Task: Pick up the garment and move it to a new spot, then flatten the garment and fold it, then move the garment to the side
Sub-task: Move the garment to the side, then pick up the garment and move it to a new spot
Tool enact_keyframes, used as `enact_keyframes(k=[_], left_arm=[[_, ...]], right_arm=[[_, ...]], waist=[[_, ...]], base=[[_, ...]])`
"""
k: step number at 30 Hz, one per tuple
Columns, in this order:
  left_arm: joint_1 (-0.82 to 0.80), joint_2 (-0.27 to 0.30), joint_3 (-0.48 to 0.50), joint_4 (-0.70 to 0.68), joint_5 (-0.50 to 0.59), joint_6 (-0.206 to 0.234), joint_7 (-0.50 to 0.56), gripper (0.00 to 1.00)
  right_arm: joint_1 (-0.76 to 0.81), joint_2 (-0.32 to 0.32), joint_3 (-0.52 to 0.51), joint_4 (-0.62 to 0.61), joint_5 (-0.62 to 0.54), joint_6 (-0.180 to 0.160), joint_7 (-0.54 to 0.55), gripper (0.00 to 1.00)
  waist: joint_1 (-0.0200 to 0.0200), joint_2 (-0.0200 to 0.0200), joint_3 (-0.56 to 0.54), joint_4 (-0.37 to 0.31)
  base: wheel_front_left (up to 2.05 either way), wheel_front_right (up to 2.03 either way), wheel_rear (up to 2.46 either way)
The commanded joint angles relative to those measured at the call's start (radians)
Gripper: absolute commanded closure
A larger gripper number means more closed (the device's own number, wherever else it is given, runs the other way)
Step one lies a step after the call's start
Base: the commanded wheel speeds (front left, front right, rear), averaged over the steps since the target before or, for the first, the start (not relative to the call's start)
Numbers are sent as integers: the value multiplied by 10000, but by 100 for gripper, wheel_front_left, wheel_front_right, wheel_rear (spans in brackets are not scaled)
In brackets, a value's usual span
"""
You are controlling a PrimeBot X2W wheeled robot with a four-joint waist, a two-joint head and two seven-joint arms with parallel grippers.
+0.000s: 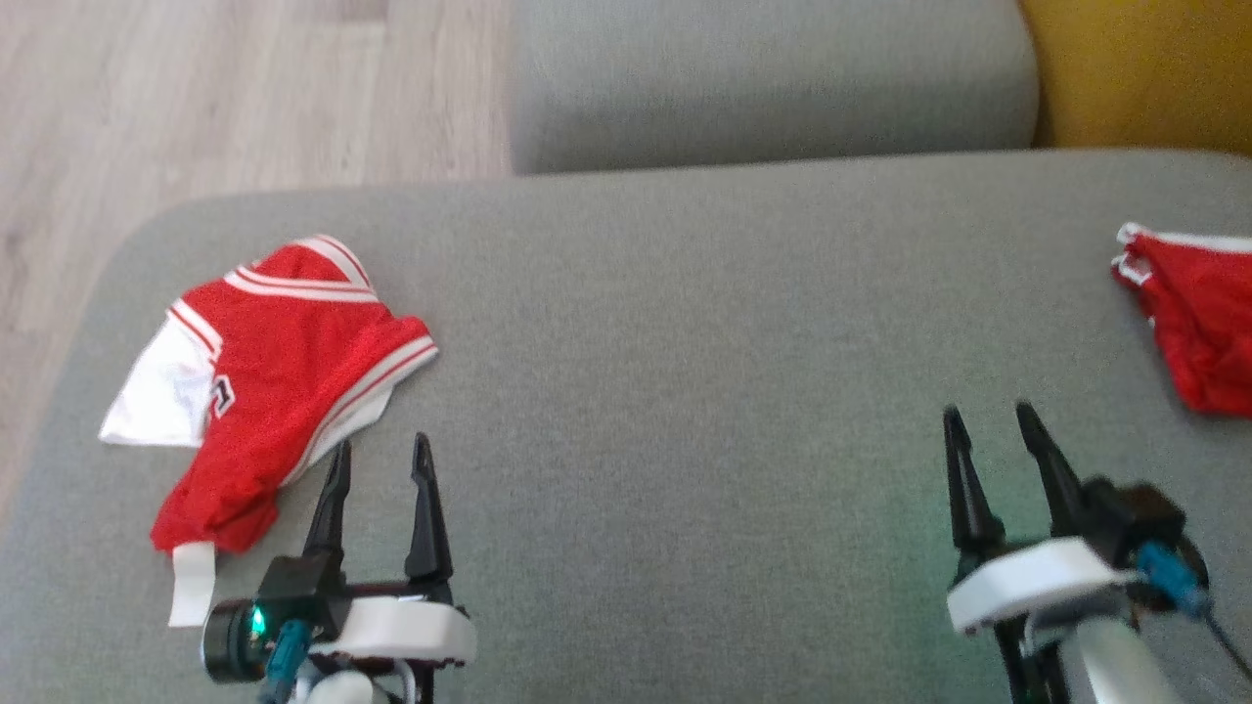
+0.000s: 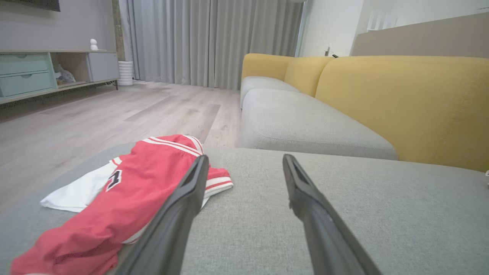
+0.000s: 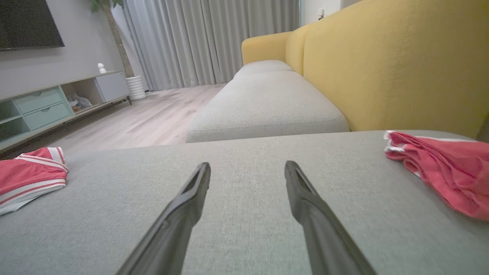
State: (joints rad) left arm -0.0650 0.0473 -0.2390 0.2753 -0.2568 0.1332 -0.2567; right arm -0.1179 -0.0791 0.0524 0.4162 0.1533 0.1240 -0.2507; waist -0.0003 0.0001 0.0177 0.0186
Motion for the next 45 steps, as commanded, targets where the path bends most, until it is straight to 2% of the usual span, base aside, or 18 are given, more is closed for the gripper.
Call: enact_keyframes(k=[1,10,23,28,32,45], left_arm=[[-160,29,467,-89,119,1,-51,0],[248,29,617,119,242,-95,-51,0],[248,29,627,275,862,-87,-51,0],[177,29,610,245,999,-25,-51,0],[68,29,634,104,1067,42,-51,0],[90,29,1044,-330,1156,142,-51,0]], right_arm=[[357,137,101,-567,-161,67,-107,0],[1180,281,13,-796,-228,67,-109,0],[1312,287,4,-896,-62,67,-110,0],[1321,287,-86,-891,-82,67,-110,0],[1252,288,-123,-942,-49,67,-110,0],[979,288,-232,-1023,1,67,-110,0]], waist=[[3,-1,-754,110],[3,-1,-1266,177],[3,-1,-1205,182],[3,-1,-1119,420],[3,-1,-921,970],[3,-1,-348,3801]], base=[[0,0,0],[0,0,0],[0,0,0],[0,0,0],[0,0,0],[0,0,0]])
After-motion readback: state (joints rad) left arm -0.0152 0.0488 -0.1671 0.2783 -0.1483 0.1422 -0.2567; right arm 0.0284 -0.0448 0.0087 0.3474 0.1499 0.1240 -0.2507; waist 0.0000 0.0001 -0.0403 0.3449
